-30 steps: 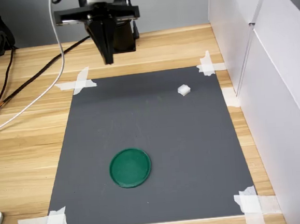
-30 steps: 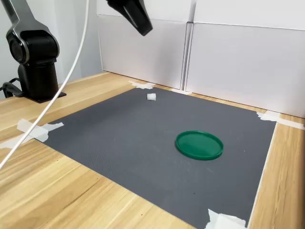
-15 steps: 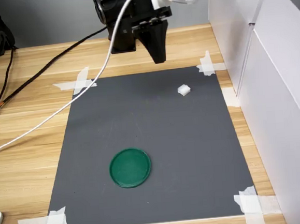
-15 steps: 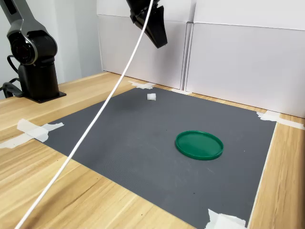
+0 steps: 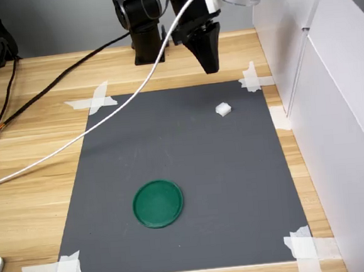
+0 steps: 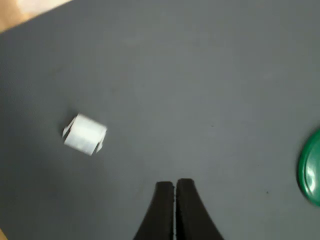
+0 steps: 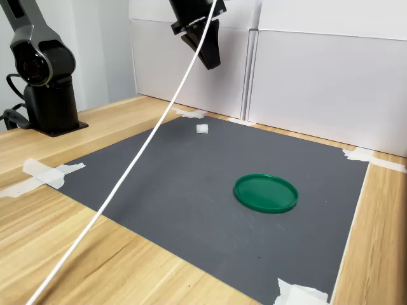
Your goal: Grasp a white terminal and put it in the green lid.
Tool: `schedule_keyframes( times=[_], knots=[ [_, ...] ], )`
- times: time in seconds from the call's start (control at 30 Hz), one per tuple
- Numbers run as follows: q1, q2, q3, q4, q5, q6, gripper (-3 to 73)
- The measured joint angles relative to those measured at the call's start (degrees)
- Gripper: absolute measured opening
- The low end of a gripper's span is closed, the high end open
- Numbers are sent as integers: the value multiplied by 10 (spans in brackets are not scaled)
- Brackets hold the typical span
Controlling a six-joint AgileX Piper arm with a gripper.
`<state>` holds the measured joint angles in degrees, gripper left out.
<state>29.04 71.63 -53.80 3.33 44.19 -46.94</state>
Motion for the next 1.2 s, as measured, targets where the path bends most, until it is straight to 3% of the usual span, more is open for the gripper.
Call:
schedule_keyframes(
  times=[0.13,0.37,0.47,0.77,1.2],
  knots=[
    [0,11,0,20,14,-33,172],
    [0,17,1,42,12,-47,570],
    [0,17,1,48,12,-57,675],
    [0,21,27,75,16,-97,708],
    [0,79,81,62,-30,-121,708]
  ],
)
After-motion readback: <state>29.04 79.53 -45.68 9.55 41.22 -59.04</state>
